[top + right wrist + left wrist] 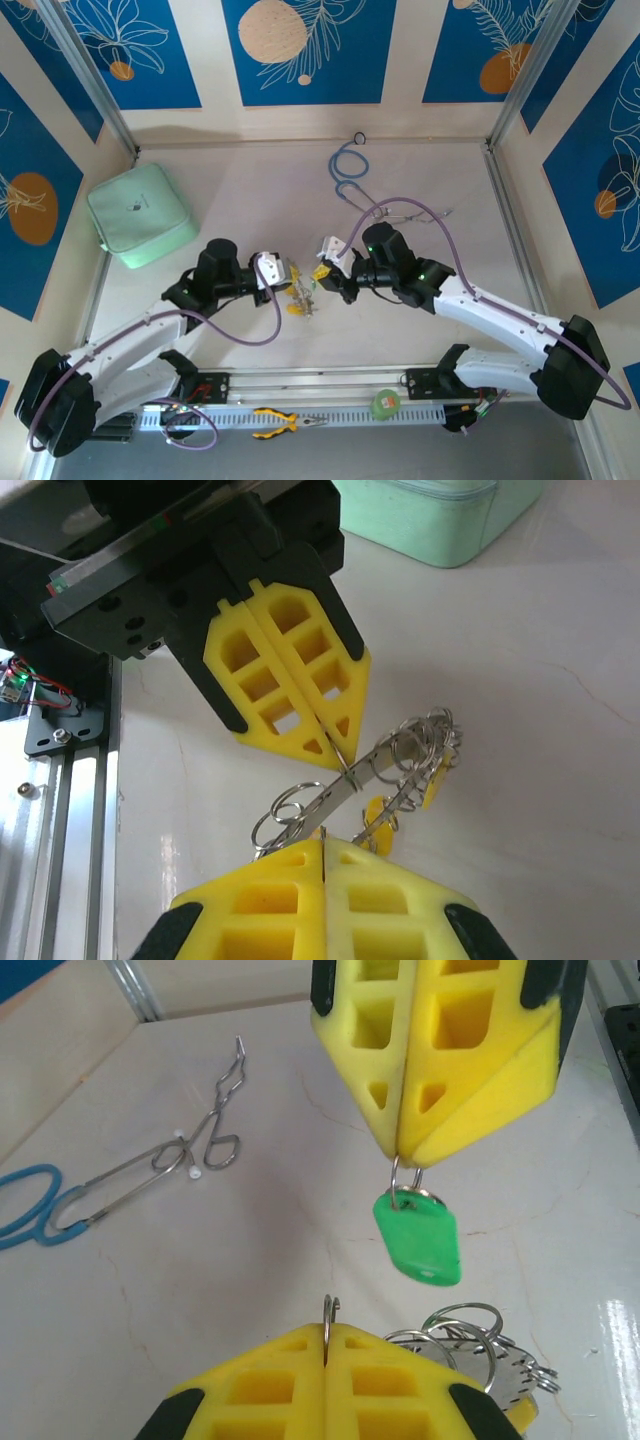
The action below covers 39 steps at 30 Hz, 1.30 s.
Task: Put the keys on the keyring
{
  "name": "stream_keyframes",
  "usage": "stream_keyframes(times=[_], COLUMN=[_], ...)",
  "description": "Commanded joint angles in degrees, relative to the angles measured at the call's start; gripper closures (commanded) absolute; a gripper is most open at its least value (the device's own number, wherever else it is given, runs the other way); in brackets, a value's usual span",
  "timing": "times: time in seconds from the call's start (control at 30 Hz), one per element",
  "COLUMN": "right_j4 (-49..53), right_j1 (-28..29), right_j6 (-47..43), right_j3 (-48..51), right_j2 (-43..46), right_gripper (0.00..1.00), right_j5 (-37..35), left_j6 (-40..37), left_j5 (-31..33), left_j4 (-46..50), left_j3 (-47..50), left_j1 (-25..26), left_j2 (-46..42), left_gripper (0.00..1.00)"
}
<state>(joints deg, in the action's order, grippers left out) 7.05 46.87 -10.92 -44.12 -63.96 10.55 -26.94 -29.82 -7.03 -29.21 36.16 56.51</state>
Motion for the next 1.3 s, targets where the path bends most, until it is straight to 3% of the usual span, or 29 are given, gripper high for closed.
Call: stream_keyframes(times=[0.0,0.3,1.27], right_j4=[-3.3,-3.9,-7.8], right_j1=[0.5,1.2,1.7], right_j6=[-0.5,1.0,2.9], right_j3=[0.3,-0.4,-0.7], right_j2=[-0.8,-3.9,-5.5], right_gripper=[1.0,1.0,1.0], right_j5=[0.8,-0.5,-3.3], left_j6=[2.5,6.0,4.0], left_j5=[-2.7,-3.6,-5.0], left_j4=[1.2,2.7,3.1], left_j3=[-3.4,-5.2,-4.9], left_j1=[0.6,0.7,0.9], left_j2=[0.3,2.3,2.4], left_gripper=[1.0,1.0,1.0])
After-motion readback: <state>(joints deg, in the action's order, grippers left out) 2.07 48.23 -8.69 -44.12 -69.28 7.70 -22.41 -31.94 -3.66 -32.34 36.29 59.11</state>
